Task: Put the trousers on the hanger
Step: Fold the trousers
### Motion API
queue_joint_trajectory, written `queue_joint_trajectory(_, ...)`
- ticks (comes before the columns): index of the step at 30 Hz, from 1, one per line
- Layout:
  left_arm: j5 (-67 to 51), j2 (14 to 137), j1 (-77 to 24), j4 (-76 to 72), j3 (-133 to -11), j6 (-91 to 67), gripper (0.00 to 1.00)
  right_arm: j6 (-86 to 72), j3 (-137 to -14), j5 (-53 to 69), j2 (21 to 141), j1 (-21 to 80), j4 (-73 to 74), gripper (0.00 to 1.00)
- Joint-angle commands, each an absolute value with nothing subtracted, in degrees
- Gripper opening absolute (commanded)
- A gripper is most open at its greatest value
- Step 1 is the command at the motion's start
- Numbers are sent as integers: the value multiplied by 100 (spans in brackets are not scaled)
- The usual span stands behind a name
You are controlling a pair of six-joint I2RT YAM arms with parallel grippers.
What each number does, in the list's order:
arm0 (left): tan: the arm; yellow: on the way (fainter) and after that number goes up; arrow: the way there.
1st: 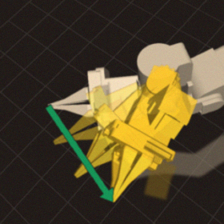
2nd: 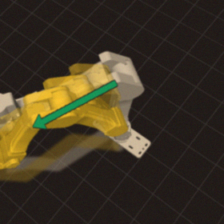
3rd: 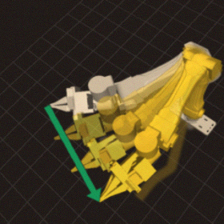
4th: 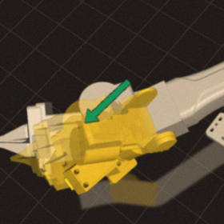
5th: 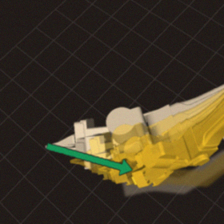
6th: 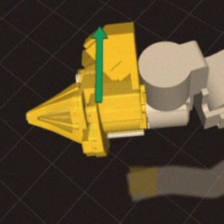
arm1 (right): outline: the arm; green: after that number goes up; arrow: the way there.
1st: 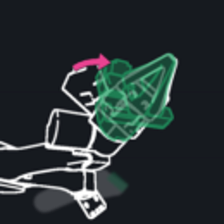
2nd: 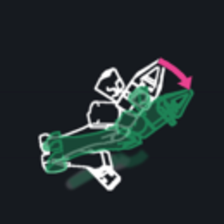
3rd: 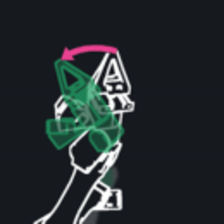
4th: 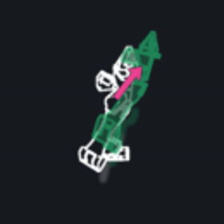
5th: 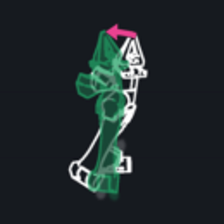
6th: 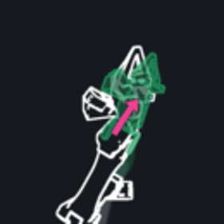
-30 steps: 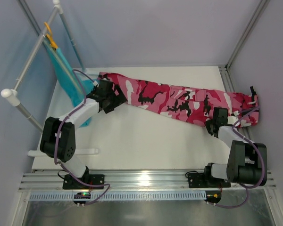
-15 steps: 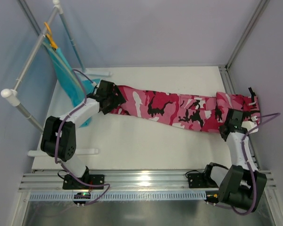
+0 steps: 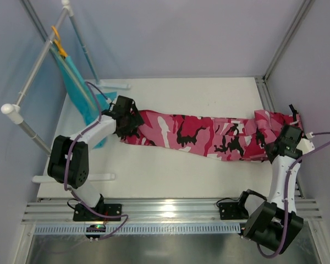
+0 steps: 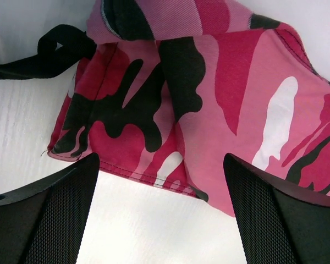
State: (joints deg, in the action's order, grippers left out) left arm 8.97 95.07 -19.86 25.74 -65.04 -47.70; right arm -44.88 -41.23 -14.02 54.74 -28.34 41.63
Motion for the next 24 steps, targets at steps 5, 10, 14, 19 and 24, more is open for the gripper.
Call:
queue_joint_trajectory(5, 1336, 9791, -1916, 3164, -7699, -4123, 93, -3509, -5245, 449, 5894, -1533, 3173, 48)
queue_joint_trajectory(10, 1055, 10300, -1758, 3234, -8234, -3833, 88, -2796, -6082, 1358, 6854, -230, 2823, 53)
queue_joint_trajectory(14, 1344, 10652, -1758, 3717, -8700, -3551, 85, -2602, -6161, 1538, 7242, 367, 2594, 53)
queue_joint_trajectory(19, 1371, 10723, -1767, 3744, -8763, -3463, 83, -2190, -5994, 1923, 7513, 764, 1874, 55)
queue_joint_trajectory(24, 1994, 9959, -1750, 3473, -8115, -3708, 84, -1697, -7255, 2794, 8620, 1369, 1450, 59)
